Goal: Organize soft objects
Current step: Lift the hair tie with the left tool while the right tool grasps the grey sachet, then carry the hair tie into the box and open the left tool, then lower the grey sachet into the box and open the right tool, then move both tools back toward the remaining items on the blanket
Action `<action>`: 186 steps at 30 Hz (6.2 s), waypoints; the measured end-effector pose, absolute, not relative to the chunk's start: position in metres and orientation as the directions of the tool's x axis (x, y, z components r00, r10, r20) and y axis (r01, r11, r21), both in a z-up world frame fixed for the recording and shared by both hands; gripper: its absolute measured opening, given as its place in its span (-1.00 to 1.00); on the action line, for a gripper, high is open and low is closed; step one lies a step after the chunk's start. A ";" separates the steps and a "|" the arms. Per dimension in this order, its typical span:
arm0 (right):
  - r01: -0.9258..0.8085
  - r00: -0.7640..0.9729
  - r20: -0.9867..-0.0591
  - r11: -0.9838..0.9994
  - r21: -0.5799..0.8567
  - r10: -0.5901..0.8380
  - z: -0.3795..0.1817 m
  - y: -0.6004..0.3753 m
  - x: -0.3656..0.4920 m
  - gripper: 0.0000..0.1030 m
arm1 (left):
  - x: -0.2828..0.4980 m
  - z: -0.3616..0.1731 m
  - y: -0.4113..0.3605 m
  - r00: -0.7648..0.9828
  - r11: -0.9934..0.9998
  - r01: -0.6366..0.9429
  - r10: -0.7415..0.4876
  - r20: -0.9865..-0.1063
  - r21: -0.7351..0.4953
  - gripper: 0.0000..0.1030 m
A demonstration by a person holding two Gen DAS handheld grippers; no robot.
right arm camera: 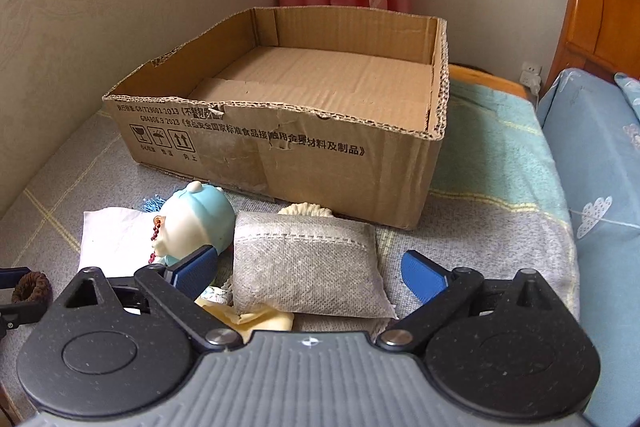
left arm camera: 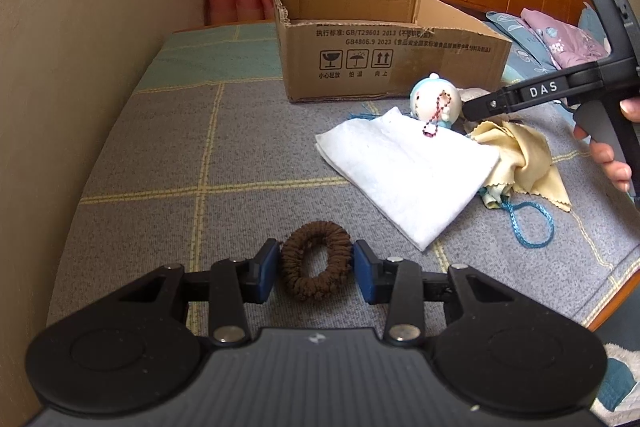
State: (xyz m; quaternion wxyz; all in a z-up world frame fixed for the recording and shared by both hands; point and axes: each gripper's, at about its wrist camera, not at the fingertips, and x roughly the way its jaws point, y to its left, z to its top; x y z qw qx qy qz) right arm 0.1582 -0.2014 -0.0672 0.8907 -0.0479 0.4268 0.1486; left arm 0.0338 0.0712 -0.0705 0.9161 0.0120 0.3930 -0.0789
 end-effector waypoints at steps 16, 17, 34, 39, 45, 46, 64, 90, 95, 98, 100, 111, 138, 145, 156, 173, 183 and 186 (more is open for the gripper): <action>-0.306 0.613 -0.757 0.952 0.036 0.225 -0.061 -0.201 0.147 0.22 | 0.036 -0.068 0.070 0.662 0.987 0.157 -0.135 -0.737 -0.040 -0.28; -0.308 0.618 -0.753 0.951 0.034 0.227 -0.058 -0.201 0.145 0.18 | 0.036 -0.067 0.070 0.661 0.987 0.158 -0.135 -0.739 -0.039 -0.28; -0.374 0.674 -0.700 0.926 -0.048 0.236 -0.016 -0.195 0.104 0.17 | 0.048 -0.019 0.065 0.700 0.968 0.251 -0.191 -0.688 -0.014 -0.34; -0.387 0.706 -0.662 0.920 -0.060 0.254 0.003 -0.195 0.097 0.17 | 0.076 0.012 0.053 0.739 0.954 0.299 -0.217 -0.637 0.022 -0.34; -0.379 0.737 -0.625 0.923 -0.065 0.258 0.020 -0.199 0.100 0.17 | 0.133 0.047 0.031 0.786 0.927 0.364 -0.256 -0.563 0.088 -0.34; -0.369 0.741 -0.622 0.927 -0.064 0.252 0.021 -0.200 0.102 0.17 | 0.146 0.050 0.025 0.789 0.923 0.372 -0.256 -0.558 0.102 -0.34; -0.287 0.782 -0.591 0.956 -0.063 0.196 0.037 -0.212 0.111 0.17 | 0.272 0.034 0.005 0.823 0.950 0.272 -0.147 -0.549 0.153 0.89; -0.256 0.754 -0.645 0.959 -0.121 0.120 0.034 -0.174 0.220 0.17 | 0.119 0.011 0.063 0.808 0.996 0.057 -0.004 -0.590 0.071 0.99; -0.218 0.740 -0.667 0.968 -0.126 0.080 0.028 -0.166 0.267 0.17 | 0.114 0.003 0.073 0.808 0.996 0.029 0.022 -0.589 0.078 0.99; -0.199 0.734 -0.677 0.967 -0.158 0.040 0.023 -0.160 0.292 0.20 | 0.113 0.003 0.080 0.811 0.998 0.010 0.030 -0.584 0.064 0.99; -0.176 0.740 -0.672 0.970 -0.170 0.017 0.021 -0.157 0.305 0.46 | 0.113 0.003 0.085 0.812 0.998 0.004 0.030 -0.583 0.057 0.99; -0.184 0.739 -0.674 0.963 -0.195 0.005 0.026 -0.157 0.284 0.96 | 0.105 0.001 0.089 0.805 0.999 0.010 0.023 -0.593 0.051 0.99; -0.168 0.754 -0.657 0.966 -0.197 -0.003 -0.024 -0.167 0.118 1.00 | 0.078 -0.010 0.056 0.751 0.984 0.149 -0.050 -0.658 0.096 0.99; -0.203 0.729 -0.684 0.964 -0.172 0.032 -0.046 -0.167 0.081 1.00 | 0.085 -0.017 0.040 0.728 0.977 0.189 -0.071 -0.682 0.099 0.99; -0.227 0.706 -0.707 0.960 -0.162 0.048 -0.067 -0.169 0.064 1.00 | 0.111 -0.033 0.010 0.696 0.962 0.266 -0.143 -0.703 0.068 0.99; -0.241 0.716 -0.696 0.953 -0.182 0.048 -0.065 -0.171 0.057 1.00 | 0.125 -0.060 0.003 0.653 0.970 0.231 -0.092 -0.752 0.082 0.99; -0.251 0.710 -0.702 0.950 -0.185 0.051 -0.067 -0.167 0.058 1.00 | 0.097 -0.059 0.052 0.627 0.979 0.186 -0.057 -0.777 0.078 0.99; -0.255 0.711 -0.702 0.949 -0.187 0.053 -0.067 -0.165 0.058 1.00 | 0.093 -0.056 0.058 0.609 0.985 0.161 -0.055 -0.791 0.056 0.99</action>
